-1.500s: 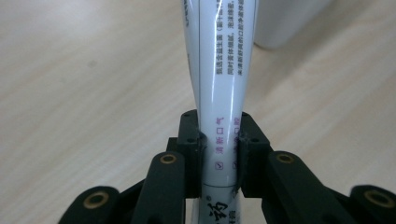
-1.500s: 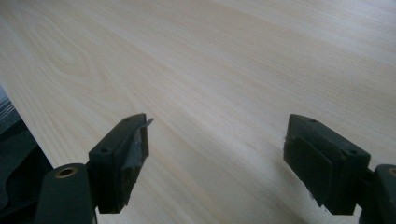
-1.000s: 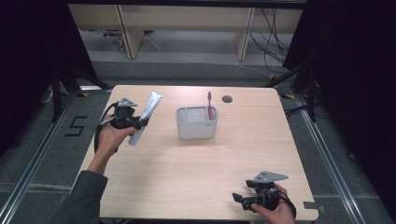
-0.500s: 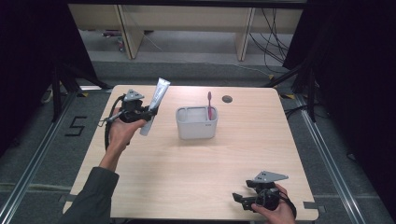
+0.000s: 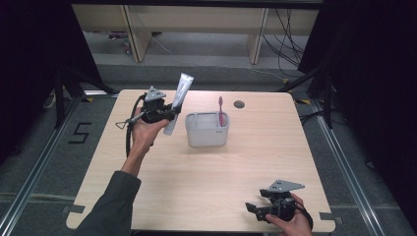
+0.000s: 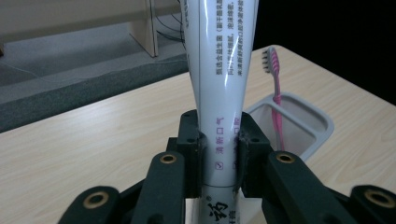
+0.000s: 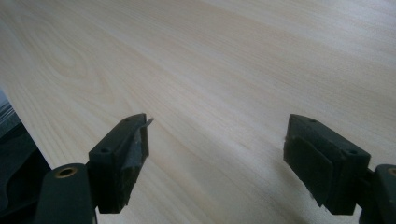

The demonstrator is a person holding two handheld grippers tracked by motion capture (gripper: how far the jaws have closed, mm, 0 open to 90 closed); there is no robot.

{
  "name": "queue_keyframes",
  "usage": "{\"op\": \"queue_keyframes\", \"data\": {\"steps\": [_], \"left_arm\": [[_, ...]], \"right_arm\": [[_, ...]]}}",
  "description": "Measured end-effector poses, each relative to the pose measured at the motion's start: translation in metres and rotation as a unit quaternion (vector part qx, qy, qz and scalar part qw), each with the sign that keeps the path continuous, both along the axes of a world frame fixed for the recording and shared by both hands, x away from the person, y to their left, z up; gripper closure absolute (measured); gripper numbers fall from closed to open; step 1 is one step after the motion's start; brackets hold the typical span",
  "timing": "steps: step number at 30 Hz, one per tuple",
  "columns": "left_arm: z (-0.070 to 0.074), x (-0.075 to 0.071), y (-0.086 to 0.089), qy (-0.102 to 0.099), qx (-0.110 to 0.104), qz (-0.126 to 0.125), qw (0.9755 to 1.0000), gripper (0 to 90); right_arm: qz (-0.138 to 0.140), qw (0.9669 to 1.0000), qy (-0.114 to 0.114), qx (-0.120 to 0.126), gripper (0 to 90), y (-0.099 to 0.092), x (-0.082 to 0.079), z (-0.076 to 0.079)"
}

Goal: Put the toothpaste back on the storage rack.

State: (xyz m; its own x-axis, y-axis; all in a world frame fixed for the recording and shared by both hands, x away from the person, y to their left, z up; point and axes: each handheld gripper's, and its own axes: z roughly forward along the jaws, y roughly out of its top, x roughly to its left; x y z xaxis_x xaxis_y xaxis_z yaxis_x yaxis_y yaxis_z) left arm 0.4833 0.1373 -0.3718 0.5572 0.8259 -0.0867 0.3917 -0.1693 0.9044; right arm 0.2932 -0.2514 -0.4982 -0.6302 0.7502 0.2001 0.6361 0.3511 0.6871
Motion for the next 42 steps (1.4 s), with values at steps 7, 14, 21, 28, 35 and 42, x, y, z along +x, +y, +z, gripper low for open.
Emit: {"op": "queue_keyframes", "data": {"steps": [7, 14, 21, 28, 35, 42], "left_arm": [[0.005, 0.003, -0.013, -0.015, -0.02, -0.001, 0.9997, 74.7], [0.009, 0.006, -0.027, -0.015, -0.025, -0.013, 0.9995, 74.7], [0.01, 0.008, -0.037, -0.021, -0.038, -0.016, 0.9989, 74.7], [0.011, 0.012, -0.051, -0.02, -0.043, -0.024, 0.9986, 74.7], [0.013, 0.015, -0.065, -0.031, -0.05, -0.026, 0.9979, 74.7], [0.006, 0.022, -0.077, -0.036, -0.062, -0.026, 0.9971, 74.7]], "right_arm": [[-0.004, 0.9999, 0.012, 0.006, 23.2, 0.002, -0.001, 0.0], [0.0, 1.0, 0.001, 0.002, 23.2, 0.0, 0.0, 0.0], [0.004, 1.0, 0.003, 0.003, 23.2, 0.0, 0.0, 0.0], [0.002, 1.0, 0.003, 0.002, 23.1, 0.0, 0.0, 0.001], [0.002, 1.0, 0.003, 0.004, 23.2, 0.0, -0.001, 0.002], [0.013, 0.9999, -0.006, 0.0, 23.1, 0.0, 0.001, 0.001]]}}
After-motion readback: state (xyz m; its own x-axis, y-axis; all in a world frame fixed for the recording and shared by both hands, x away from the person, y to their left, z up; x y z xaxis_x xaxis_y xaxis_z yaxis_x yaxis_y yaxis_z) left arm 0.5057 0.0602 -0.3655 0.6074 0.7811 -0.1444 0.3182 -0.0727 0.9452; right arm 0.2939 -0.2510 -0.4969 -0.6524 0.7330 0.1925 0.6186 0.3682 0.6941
